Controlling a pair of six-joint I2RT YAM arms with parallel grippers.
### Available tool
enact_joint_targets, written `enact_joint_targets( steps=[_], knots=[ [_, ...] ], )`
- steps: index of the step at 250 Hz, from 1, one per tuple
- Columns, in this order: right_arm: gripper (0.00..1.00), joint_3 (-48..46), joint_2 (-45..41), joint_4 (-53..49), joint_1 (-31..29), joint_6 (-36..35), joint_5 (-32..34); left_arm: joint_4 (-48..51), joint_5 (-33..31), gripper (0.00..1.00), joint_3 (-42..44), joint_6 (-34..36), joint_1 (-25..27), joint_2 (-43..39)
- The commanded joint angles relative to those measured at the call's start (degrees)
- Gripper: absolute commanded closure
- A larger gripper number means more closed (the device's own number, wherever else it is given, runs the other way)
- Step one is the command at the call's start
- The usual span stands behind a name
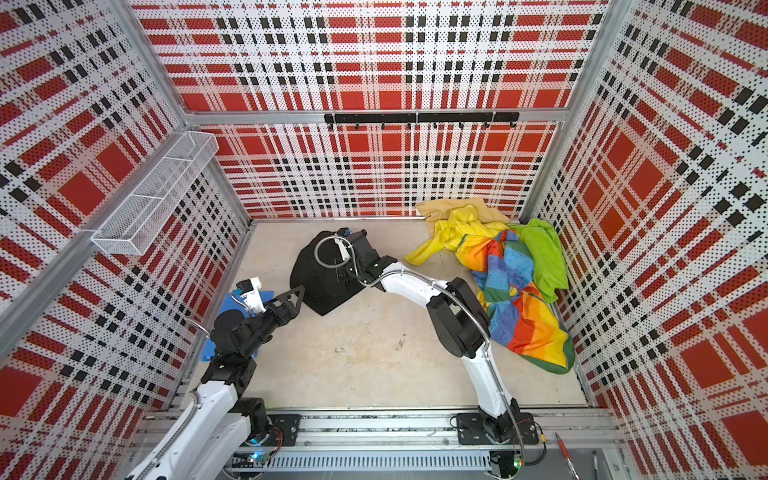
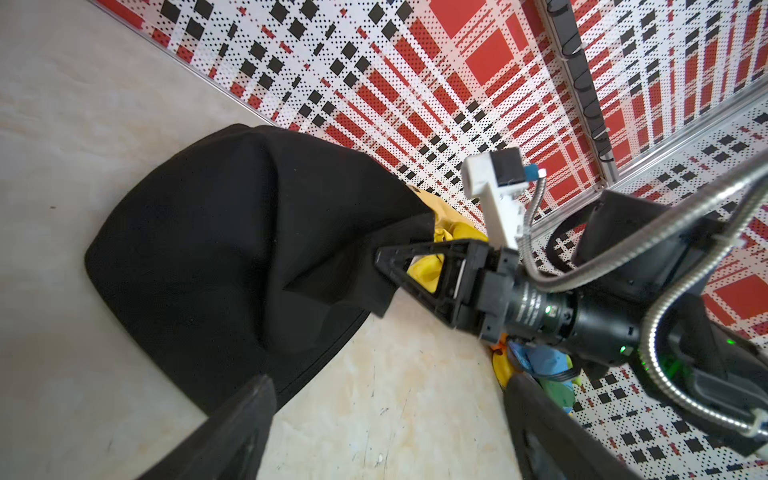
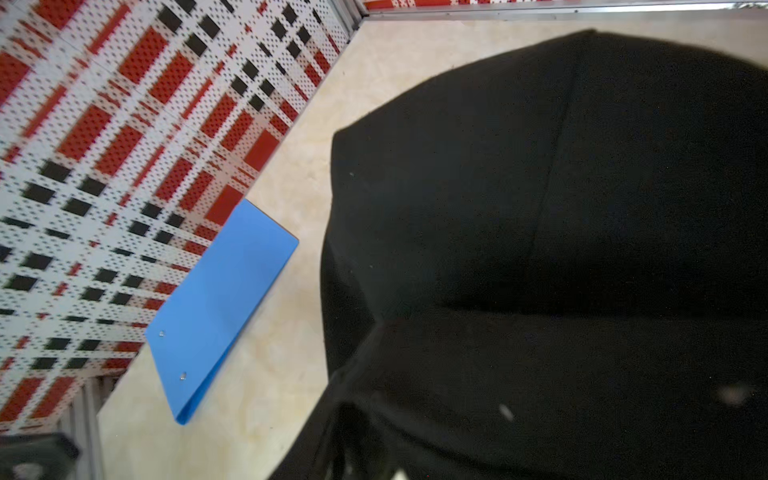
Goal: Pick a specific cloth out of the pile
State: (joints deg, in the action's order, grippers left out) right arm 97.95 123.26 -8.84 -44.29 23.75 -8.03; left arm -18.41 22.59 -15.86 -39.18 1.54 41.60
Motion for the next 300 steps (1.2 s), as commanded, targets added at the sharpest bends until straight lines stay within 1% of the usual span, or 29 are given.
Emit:
enact_joint_targets(
  steps=[1,9,23,37,54,83,118,132,147,171,176,206,221,225,235,241,250,267,289,300],
  knots=[
    [0.37,-1.74,-5.56,2.09,1.06,-2.25,5.22,-0.80,1.07,0.10,-3.41,2.78,0.18,1.55],
    [0.29,-2.75,-7.19,1.98,1.07,-2.84,6.09,-0.43,0.60,0.10,-3.93,3.18,0.38,2.08],
    [0.20,-5.53,-10.57,2.47,1.05,-3.74,8.08,0.81,-0.76,0.09,-5.04,4.43,0.84,2.97],
    [0.12,-10.02,-15.28,3.87,1.30,-4.44,10.73,3.11,-2.79,0.04,-6.78,6.19,1.48,4.07],
    [0.06,-16.16,-21.62,6.08,1.79,-4.89,12.81,5.89,-4.79,0.00,-9.31,7.97,2.52,6.16],
    [0.00,-25.30,-32.15,8.28,2.79,-5.09,15.14,8.88,-7.31,0.01,-13.85,11.22,4.80,10.99],
    [0.00,-34.25,-43.03,9.02,3.20,-5.42,19.48,11.64,-11.58,0.01,-20.21,18.35,7.06,18.21],
    [0.00,-37.26,-46.58,9.01,3.44,-5.03,20.11,14.96,-12.11,0.01,-24.36,19.32,6.98,22.26],
    [0.00,-40.06,-49.78,9.11,3.54,-4.80,20.52,18.31,-13.16,0.01,-28.62,22.12,7.78,26.30],
    [0.00,-43.39,-53.54,9.02,3.54,-4.38,21.55,18.88,-19.35,0.01,-32.68,24.77,11.06,31.29],
    [0.00,-43.83,-54.09,9.02,3.60,-4.24,21.55,18.77,-20.48,0.01,-33.54,25.09,13.48,32.42],
    [0.00,-44.87,-55.82,8.09,3.65,-4.15,23.48,20.01,-25.36,0.01,-39.20,26.06,18.95,40.25],
    [0.00,-44.69,-56.34,7.14,3.60,-4.24,24.12,20.46,-27.64,0.01,-41.63,26.45,20.62,43.96],
    [0.00,-44.69,-56.57,6.94,3.62,-4.23,24.29,20.62,-27.67,0.00,-42.25,26.42,20.79,44.94],
    [0.00,-44.88,-57.19,6.76,3.62,-4.24,24.82,21.08,-26.70,0.12,-43.83,26.39,20.88,47.38],
    [0.00,-45.04,-57.70,6.67,3.61,-4.24,25.22,21.34,-26.00,0.16,-44.79,26.32,20.85,48.88],
    [0.00,-45.41,-58.40,6.50,3.62,-4.31,25.86,21.41,-24.93,0.17,-46.03,26.26,20.76,51.05],
    [0.01,-45.95,-59.81,6.14,3.64,-4.59,27.15,21.42,-23.61,0.15,-47.77,26.29,20.70,54.62],
    [0.01,-46.66,-61.32,5.43,3.72,-4.59,28.33,21.49,-24.51,0.14,-49.17,26.33,20.73,57.60],
    [0.02,-46.96,-61.92,5.17,3.69,-4.59,28.68,20.80,-24.74,0.18,-49.19,26.26,20.61,58.19]
  ],
)
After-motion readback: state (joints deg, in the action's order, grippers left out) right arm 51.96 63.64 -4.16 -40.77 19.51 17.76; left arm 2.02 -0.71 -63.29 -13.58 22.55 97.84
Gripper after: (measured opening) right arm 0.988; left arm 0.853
